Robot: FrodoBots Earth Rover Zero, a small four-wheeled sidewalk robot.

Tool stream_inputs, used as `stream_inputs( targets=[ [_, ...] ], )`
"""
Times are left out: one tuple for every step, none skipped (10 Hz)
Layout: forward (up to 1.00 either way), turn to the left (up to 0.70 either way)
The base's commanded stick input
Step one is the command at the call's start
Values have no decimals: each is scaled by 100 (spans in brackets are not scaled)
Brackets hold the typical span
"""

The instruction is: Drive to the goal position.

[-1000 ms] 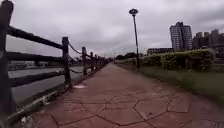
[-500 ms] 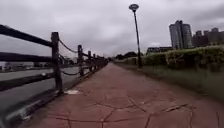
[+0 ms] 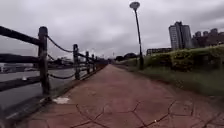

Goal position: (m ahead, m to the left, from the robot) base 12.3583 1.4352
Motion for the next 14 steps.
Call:
stream_inputs(
  targets=[
    [100, 0],
    [100, 0],
    [100, 0],
    [100, 0],
    [100, 0],
    [100, 0],
    [100, 0],
    [100, 0],
    [100, 0],
    [100, 0],
    [100, 0],
    [100, 0],
    [100, 0],
    [100, 0]
  ],
)
